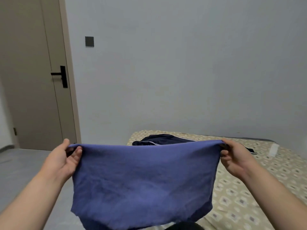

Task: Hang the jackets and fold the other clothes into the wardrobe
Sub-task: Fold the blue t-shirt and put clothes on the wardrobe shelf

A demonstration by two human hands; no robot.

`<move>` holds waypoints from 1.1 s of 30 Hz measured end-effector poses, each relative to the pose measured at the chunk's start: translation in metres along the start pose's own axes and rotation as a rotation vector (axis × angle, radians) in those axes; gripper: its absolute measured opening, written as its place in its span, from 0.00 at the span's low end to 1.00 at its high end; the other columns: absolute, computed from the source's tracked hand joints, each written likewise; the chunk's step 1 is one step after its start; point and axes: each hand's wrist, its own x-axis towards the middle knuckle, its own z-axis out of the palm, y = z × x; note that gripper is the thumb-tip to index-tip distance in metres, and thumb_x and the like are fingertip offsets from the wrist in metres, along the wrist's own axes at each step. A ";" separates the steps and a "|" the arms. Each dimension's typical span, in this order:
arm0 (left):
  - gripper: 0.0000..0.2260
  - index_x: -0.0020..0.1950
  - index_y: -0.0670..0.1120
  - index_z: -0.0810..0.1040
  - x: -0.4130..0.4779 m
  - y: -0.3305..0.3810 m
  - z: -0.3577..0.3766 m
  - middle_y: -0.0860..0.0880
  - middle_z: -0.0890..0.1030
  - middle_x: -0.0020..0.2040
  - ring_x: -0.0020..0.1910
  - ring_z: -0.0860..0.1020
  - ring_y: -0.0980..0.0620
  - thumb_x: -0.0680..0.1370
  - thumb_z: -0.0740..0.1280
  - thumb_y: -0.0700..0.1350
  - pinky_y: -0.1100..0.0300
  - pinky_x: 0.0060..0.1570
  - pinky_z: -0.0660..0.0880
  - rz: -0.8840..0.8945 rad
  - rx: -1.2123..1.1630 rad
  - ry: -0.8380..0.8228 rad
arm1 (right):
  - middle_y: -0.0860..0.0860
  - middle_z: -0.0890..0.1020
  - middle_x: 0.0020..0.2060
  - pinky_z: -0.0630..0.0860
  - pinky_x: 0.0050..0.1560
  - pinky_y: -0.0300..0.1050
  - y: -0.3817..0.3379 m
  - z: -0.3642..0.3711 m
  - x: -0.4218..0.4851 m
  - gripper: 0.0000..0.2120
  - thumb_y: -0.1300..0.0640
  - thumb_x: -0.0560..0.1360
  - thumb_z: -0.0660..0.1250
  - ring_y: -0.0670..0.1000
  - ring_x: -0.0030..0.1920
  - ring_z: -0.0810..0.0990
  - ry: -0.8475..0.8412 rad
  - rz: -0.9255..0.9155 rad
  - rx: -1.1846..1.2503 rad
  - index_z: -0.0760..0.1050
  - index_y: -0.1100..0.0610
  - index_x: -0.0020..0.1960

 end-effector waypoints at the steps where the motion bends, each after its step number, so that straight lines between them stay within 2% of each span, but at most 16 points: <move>1: 0.10 0.43 0.46 0.70 0.001 -0.001 0.004 0.48 0.73 0.40 0.25 0.80 0.56 0.83 0.61 0.49 0.66 0.29 0.79 0.009 0.006 -0.009 | 0.47 0.73 0.27 0.58 0.16 0.32 -0.001 0.001 0.003 0.12 0.58 0.82 0.59 0.42 0.20 0.67 0.002 -0.002 0.009 0.71 0.54 0.39; 3: 0.09 0.47 0.46 0.71 0.004 -0.008 0.005 0.45 0.76 0.45 0.41 0.83 0.49 0.84 0.60 0.49 0.58 0.41 0.82 0.005 0.065 -0.024 | 0.49 0.76 0.32 0.68 0.20 0.32 0.003 0.004 0.009 0.12 0.60 0.82 0.59 0.45 0.24 0.73 -0.011 -0.005 0.047 0.73 0.57 0.41; 5: 0.11 0.49 0.43 0.72 0.014 -0.021 -0.001 0.43 0.76 0.48 0.55 0.78 0.43 0.85 0.58 0.49 0.47 0.55 0.77 -0.033 0.123 -0.021 | 0.53 0.79 0.39 0.81 0.34 0.35 0.015 0.001 0.020 0.10 0.64 0.81 0.59 0.50 0.37 0.80 -0.023 0.017 0.077 0.76 0.62 0.45; 6: 0.12 0.49 0.42 0.72 0.019 -0.029 -0.006 0.42 0.76 0.49 0.58 0.76 0.41 0.85 0.56 0.48 0.45 0.57 0.74 -0.062 0.156 -0.022 | 0.55 0.80 0.43 0.83 0.42 0.39 0.023 -0.002 0.025 0.09 0.66 0.81 0.59 0.52 0.43 0.81 -0.013 0.041 0.066 0.77 0.64 0.48; 7: 0.13 0.48 0.40 0.71 0.024 -0.037 -0.011 0.41 0.76 0.49 0.61 0.75 0.40 0.85 0.54 0.48 0.43 0.58 0.73 -0.091 0.193 -0.022 | 0.57 0.80 0.48 0.82 0.45 0.42 0.032 -0.005 0.032 0.08 0.67 0.80 0.60 0.54 0.47 0.81 0.005 0.073 0.037 0.78 0.65 0.52; 9: 0.14 0.52 0.39 0.72 0.034 -0.056 -0.021 0.40 0.76 0.55 0.66 0.73 0.38 0.86 0.53 0.47 0.41 0.60 0.71 -0.136 0.260 -0.014 | 0.58 0.80 0.52 0.83 0.40 0.43 0.052 -0.013 0.046 0.09 0.68 0.78 0.62 0.56 0.49 0.82 0.050 0.125 -0.035 0.77 0.66 0.57; 10: 0.14 0.58 0.38 0.72 0.041 -0.066 -0.027 0.39 0.75 0.60 0.68 0.72 0.37 0.86 0.53 0.47 0.40 0.61 0.70 -0.150 0.277 -0.003 | 0.58 0.80 0.53 0.84 0.38 0.43 0.063 -0.017 0.055 0.10 0.68 0.78 0.63 0.56 0.50 0.82 0.074 0.145 -0.067 0.77 0.67 0.58; 12: 0.16 0.71 0.40 0.67 0.053 -0.085 -0.039 0.39 0.72 0.69 0.70 0.71 0.39 0.86 0.53 0.46 0.39 0.62 0.69 -0.171 0.300 0.009 | 0.58 0.80 0.55 0.81 0.43 0.48 0.087 -0.026 0.072 0.12 0.69 0.78 0.62 0.56 0.52 0.82 0.114 0.175 -0.114 0.76 0.67 0.60; 14: 0.17 0.73 0.41 0.65 0.064 -0.101 -0.050 0.40 0.70 0.72 0.70 0.70 0.40 0.86 0.53 0.46 0.39 0.60 0.69 -0.194 0.305 0.004 | 0.58 0.79 0.56 0.77 0.48 0.49 0.107 -0.035 0.086 0.13 0.69 0.78 0.60 0.55 0.53 0.81 0.138 0.205 -0.135 0.74 0.67 0.62; 19: 0.18 0.74 0.43 0.66 0.102 -0.136 -0.069 0.42 0.69 0.73 0.71 0.68 0.39 0.86 0.54 0.48 0.40 0.56 0.70 -0.268 0.294 0.026 | 0.55 0.79 0.56 0.75 0.54 0.50 0.146 -0.045 0.124 0.17 0.71 0.77 0.56 0.53 0.55 0.80 0.184 0.245 -0.213 0.72 0.63 0.64; 22: 0.17 0.73 0.45 0.68 0.133 -0.156 -0.067 0.45 0.70 0.71 0.71 0.68 0.40 0.85 0.54 0.48 0.40 0.55 0.70 -0.287 0.322 0.048 | 0.54 0.77 0.59 0.72 0.61 0.51 0.163 -0.038 0.160 0.19 0.70 0.78 0.56 0.54 0.60 0.77 0.221 0.242 -0.284 0.71 0.63 0.67; 25: 0.14 0.67 0.46 0.72 0.164 -0.174 -0.056 0.48 0.73 0.65 0.70 0.68 0.42 0.85 0.56 0.48 0.40 0.57 0.70 -0.305 0.359 0.044 | 0.54 0.76 0.60 0.71 0.62 0.50 0.173 -0.025 0.191 0.20 0.70 0.78 0.56 0.53 0.61 0.75 0.240 0.242 -0.350 0.70 0.64 0.69; 29: 0.07 0.49 0.46 0.76 0.196 -0.190 -0.032 0.49 0.77 0.51 0.61 0.73 0.44 0.83 0.60 0.44 0.47 0.57 0.71 -0.264 0.397 0.048 | 0.53 0.77 0.60 0.71 0.60 0.47 0.179 -0.008 0.238 0.11 0.70 0.78 0.59 0.54 0.65 0.76 0.263 0.220 -0.402 0.76 0.62 0.56; 30: 0.08 0.47 0.46 0.76 0.203 -0.195 -0.027 0.49 0.78 0.48 0.58 0.75 0.45 0.82 0.60 0.43 0.50 0.56 0.73 -0.234 0.411 0.048 | 0.53 0.77 0.62 0.72 0.60 0.47 0.182 -0.006 0.252 0.11 0.70 0.78 0.59 0.54 0.66 0.76 0.263 0.214 -0.419 0.76 0.62 0.57; 33: 0.11 0.45 0.48 0.76 0.210 -0.211 -0.024 0.51 0.78 0.45 0.47 0.77 0.51 0.83 0.57 0.48 0.57 0.47 0.74 -0.121 0.585 -0.040 | 0.58 0.72 0.71 0.68 0.71 0.55 0.195 -0.008 0.278 0.23 0.70 0.77 0.58 0.59 0.72 0.70 0.207 0.185 -0.560 0.70 0.60 0.72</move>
